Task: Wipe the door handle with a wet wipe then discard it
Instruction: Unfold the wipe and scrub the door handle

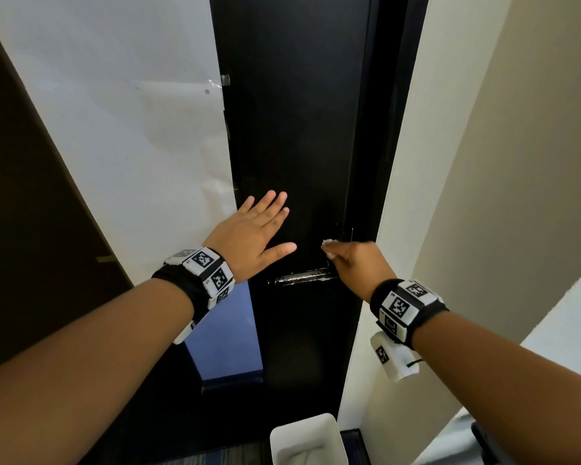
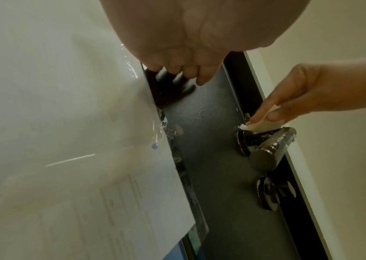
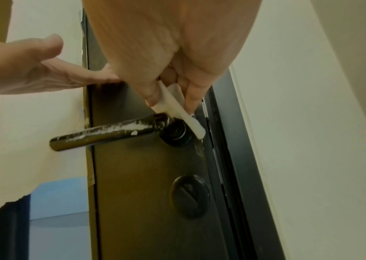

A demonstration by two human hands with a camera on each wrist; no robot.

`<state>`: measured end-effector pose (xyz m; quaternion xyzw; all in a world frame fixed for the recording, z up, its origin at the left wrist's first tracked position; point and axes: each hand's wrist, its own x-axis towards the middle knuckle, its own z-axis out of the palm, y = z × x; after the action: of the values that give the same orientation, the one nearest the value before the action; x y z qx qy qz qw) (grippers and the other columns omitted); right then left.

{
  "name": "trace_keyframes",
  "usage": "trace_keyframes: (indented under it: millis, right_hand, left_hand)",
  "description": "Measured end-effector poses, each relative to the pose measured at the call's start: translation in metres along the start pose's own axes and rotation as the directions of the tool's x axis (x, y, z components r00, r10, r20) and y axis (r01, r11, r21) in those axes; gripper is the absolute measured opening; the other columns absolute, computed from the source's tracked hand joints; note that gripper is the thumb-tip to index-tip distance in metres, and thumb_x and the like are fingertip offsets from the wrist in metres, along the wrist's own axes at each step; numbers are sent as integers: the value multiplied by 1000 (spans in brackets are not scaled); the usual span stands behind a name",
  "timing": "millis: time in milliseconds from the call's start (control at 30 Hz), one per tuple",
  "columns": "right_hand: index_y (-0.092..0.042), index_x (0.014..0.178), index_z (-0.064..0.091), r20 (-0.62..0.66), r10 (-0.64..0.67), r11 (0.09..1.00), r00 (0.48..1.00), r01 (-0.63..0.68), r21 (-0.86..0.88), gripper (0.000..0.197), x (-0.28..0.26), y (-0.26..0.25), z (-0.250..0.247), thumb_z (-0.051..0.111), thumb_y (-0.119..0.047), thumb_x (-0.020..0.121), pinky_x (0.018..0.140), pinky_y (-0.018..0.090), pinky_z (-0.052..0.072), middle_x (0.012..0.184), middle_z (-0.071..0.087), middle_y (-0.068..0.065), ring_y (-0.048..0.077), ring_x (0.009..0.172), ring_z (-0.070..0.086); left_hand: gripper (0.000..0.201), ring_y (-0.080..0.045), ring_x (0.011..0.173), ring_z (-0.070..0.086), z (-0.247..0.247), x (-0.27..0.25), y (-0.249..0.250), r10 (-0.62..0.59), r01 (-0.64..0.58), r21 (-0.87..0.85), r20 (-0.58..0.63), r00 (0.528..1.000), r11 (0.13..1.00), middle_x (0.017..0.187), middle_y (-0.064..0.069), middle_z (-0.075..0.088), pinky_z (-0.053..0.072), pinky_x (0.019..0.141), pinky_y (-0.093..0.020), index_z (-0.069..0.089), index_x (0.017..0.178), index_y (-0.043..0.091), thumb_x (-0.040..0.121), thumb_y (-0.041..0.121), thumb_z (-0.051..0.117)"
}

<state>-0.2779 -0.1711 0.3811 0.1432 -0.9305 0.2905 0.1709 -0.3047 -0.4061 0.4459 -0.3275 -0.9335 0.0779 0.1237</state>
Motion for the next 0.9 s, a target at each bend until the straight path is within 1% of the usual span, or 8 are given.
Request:
trace_keyframes:
  millis: [233,300,400,500,600,767,833,900]
  right_hand:
    - [-18,119,68,-95,191,949,977,-159,271,28,-23,2,19,54,-10,95,86,18,52,107,72,6,15,87,69]
    - [-18,118,68,-123,243,919,962,-188,348,28,-28,2,22,54,-10,95,73,6,49,102,73,7,7,73,64]
    - [-16,118,68,-154,296,891,943,-214,401,28,-36,-1,27,53,-9,95,67,-2,43,98,71,7,10,74,63]
    - [-16,120,66,-182,336,886,924,-245,394,29,-42,-6,30,52,-9,96,59,2,45,82,70,4,1,55,58]
    - [-15,122,65,-208,413,851,887,-296,433,31,-47,-11,36,50,-10,96,43,9,39,57,56,-2,2,38,48]
    - [-17,129,59,-251,520,800,817,-362,477,34,-53,-28,50,47,-15,98,47,9,40,59,56,-3,4,39,45]
    - [-17,132,56,-272,534,794,800,-364,488,35,-56,-36,53,45,-17,99,53,7,41,61,56,-6,2,43,49]
    - [-17,134,55,-271,543,791,795,-376,483,36,-58,-42,55,44,-18,99,63,14,43,63,56,-5,2,47,48]
  left_hand:
    - [83,-15,145,-11,1,1,0,6,-6,12,-10,1000,1000,159,-3,-6,-1,120,-37,5,149,15,85,68,-4]
    - [84,-16,145,-11,1,1,0,4,-4,13,-6,1000,1000,159,-3,-6,-1,120,-37,5,149,15,84,68,-4]
    - [83,-16,145,-11,1,2,1,2,-2,12,-7,1000,1000,159,-3,-6,-2,119,-37,5,149,15,84,68,-4]
    - [81,-16,145,-11,1,1,1,1,-1,14,-7,1000,1000,159,-3,-6,-2,119,-37,5,149,15,86,67,-2]
    - [82,-17,145,-10,1,1,2,4,-4,13,-15,1000,1000,159,-4,-5,-2,119,-37,6,148,15,86,66,-2]
    - [82,-17,146,-9,-1,1,4,-5,5,6,-12,1000,1000,159,-4,-3,-2,119,-37,8,148,15,85,66,-2]
    - [83,-18,146,-8,-1,2,4,-6,6,11,-8,1000,1000,159,-4,-3,-1,119,-37,9,148,14,84,66,-4]
    - [84,-18,146,-8,-1,2,4,-7,7,7,-8,1000,1000,159,-4,-3,-1,119,-38,9,148,14,84,66,-5]
